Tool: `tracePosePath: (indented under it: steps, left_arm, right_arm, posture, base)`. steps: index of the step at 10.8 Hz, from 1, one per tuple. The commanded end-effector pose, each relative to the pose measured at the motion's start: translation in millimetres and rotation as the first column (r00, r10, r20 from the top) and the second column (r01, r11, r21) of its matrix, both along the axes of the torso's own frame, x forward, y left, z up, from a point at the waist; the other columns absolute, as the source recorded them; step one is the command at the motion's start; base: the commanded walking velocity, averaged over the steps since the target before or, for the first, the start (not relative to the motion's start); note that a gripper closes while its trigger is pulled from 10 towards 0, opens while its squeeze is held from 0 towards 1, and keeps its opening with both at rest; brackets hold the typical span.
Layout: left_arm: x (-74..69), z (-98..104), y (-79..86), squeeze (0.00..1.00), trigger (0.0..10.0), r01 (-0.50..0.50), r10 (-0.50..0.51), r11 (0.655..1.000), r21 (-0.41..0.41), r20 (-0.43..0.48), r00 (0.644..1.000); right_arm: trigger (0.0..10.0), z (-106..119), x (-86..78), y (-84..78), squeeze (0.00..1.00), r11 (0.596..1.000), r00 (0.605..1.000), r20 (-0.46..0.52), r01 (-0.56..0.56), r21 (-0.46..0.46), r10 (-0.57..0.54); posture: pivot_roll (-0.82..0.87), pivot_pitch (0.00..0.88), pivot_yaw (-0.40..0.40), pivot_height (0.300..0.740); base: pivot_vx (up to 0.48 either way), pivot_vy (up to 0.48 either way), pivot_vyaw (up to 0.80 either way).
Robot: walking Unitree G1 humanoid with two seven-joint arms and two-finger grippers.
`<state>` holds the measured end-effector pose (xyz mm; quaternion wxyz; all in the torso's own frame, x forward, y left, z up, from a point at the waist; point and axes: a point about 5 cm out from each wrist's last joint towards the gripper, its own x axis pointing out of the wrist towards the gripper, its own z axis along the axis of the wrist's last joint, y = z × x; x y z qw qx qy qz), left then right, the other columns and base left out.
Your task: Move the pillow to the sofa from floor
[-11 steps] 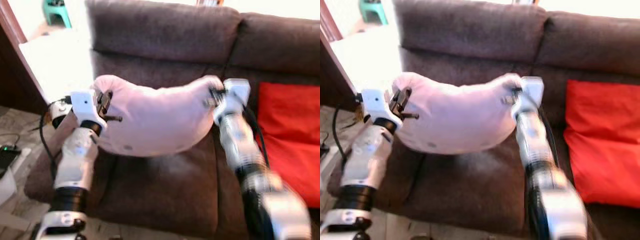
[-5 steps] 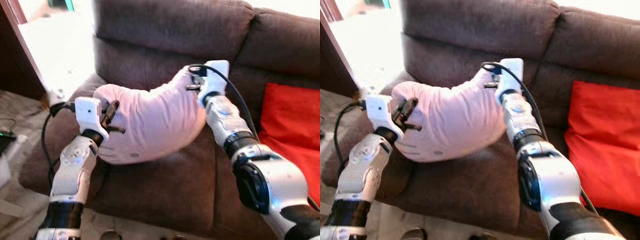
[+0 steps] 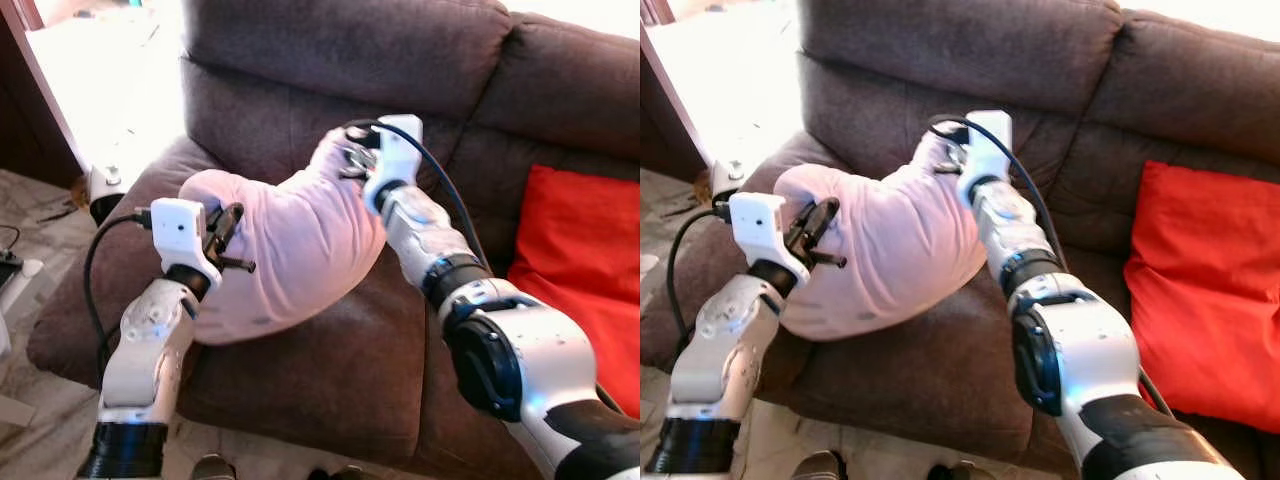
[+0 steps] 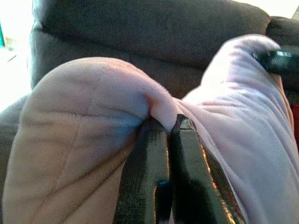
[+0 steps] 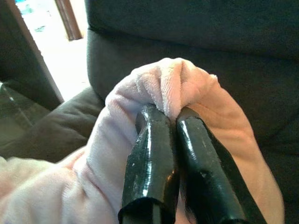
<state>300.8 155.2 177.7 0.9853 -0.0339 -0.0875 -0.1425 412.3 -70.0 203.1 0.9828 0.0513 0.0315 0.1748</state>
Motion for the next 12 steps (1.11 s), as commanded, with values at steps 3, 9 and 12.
tracePosePath:
  steps: [3, 9, 12]
  left_arm:
    - [-8.2, 13.4, -37.2, 0.00, 10.0, 0.136, -0.135, 0.990, -0.028, 0.046, 0.990]
    - [-4.6, 15.7, -18.6, 0.00, 10.0, -0.022, 0.024, 0.999, -0.035, 0.044, 0.999]
    - [1.0, 21.8, 21.4, 0.00, 10.0, -0.282, 0.288, 0.955, -0.091, 0.062, 0.956]
  right_arm:
    - [10.0, 9.5, -3.0, 24.7, 0.00, 0.995, 0.995, 0.022, -0.096, -0.018, 0.096]
    - [10.0, 12.1, -6.5, 38.7, 1.00, 0.988, 0.987, 0.036, -0.155, 0.013, 0.155]
    - [10.0, 13.3, -2.0, 19.2, 0.00, 0.996, 0.993, 0.078, -0.084, -0.043, 0.088]
  posture:
    - [0.23, 0.148, -0.206, 0.740]
    - [0.23, 0.156, -0.209, 0.740]
    - [0.22, 0.160, -0.208, 0.740]
  base:
    - [0.000, 0.000, 0.00]
    - [0.000, 0.000, 0.00]
    - [0.000, 0.000, 0.00]
